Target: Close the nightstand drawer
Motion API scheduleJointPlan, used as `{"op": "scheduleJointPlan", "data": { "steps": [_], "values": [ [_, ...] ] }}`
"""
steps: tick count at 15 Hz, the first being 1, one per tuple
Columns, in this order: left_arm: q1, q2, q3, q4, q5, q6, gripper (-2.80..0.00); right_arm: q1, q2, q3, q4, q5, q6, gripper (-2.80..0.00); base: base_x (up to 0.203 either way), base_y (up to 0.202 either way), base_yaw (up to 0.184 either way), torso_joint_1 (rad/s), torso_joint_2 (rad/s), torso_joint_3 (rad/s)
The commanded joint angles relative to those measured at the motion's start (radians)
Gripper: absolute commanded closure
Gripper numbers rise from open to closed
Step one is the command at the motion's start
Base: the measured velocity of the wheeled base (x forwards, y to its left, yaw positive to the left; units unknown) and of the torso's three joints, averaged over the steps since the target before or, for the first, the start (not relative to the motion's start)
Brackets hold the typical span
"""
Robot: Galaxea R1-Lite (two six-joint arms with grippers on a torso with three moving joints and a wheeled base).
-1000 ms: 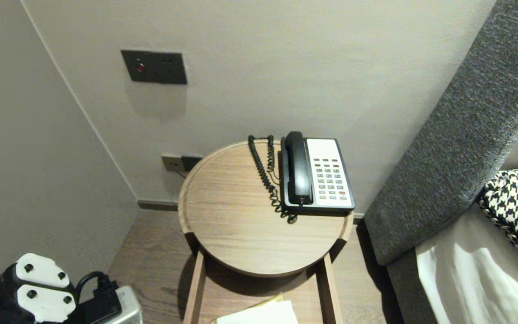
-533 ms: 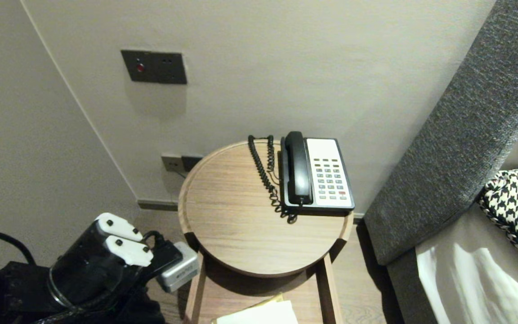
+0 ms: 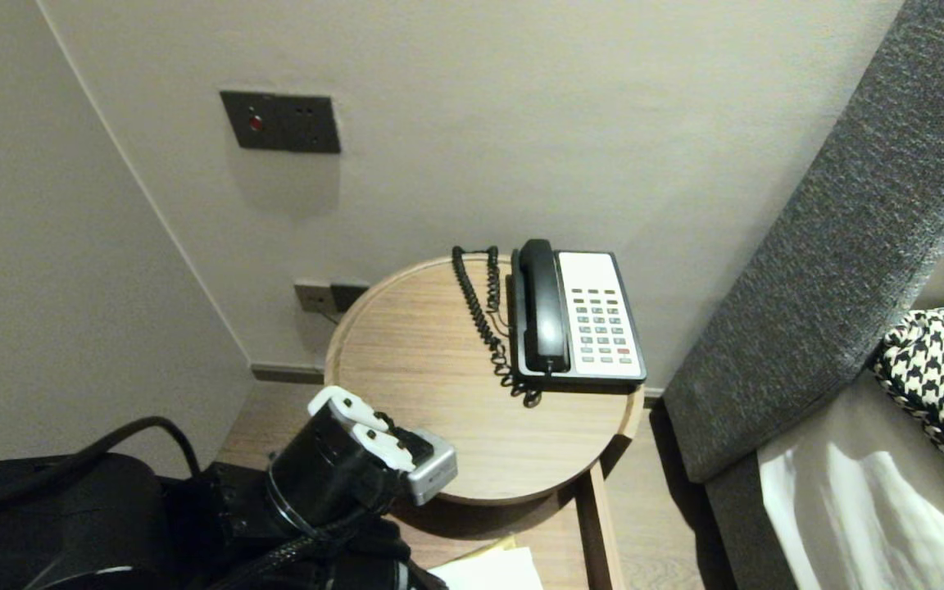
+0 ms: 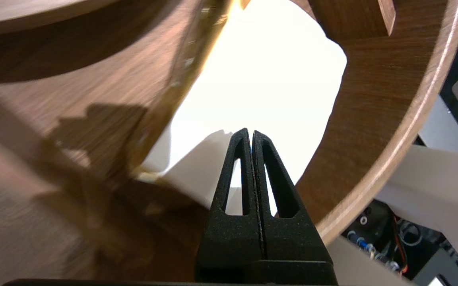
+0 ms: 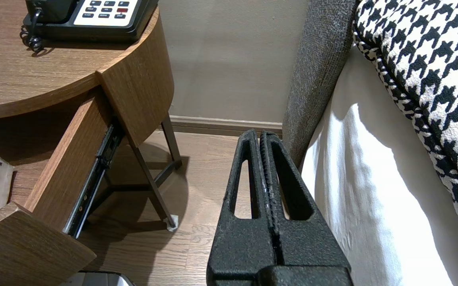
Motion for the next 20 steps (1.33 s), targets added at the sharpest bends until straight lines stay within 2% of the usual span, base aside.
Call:
{"op": "scheduleJointPlan", "data": {
  "steps": [1,3,11,17,20],
  "values": [
    [-0.026,0.085,-0.015,-0.028,0.001,-0.008,0.0,0.0,0.0,0.012,0.0,0.0,0.0,0.0,0.0,0.0,0.0,0.0,0.0,0.0],
    [-0.045,0.108,-0.015,-0.057,0.005,-0.029,0.0,0.0,0.0,0.012,0.0,0.0,0.0,0.0,0.0,0.0,0.0,0.0,0.0,0.0],
    [-0.087,0.182,-0.006,-0.097,0.026,-0.037,0.0,0.0,0.0,0.012,0.0,0.0,0.0,0.0,0.0,0.0,0.0,0.0,0.0,0.0],
    [-0.095,0.155,-0.015,-0.097,0.039,-0.038,0.0,0.0,0.0,0.012,0.0,0.0,0.0,0.0,0.0,0.0,0.0,0.0,0.0,0.0],
    [-0.103,0.107,-0.025,-0.123,0.075,-0.046,0.0,0.0,0.0,0.012,0.0,0.0,0.0,0.0,0.0,0.0,0.0,0.0,0.0,0.0]
  ]
}}
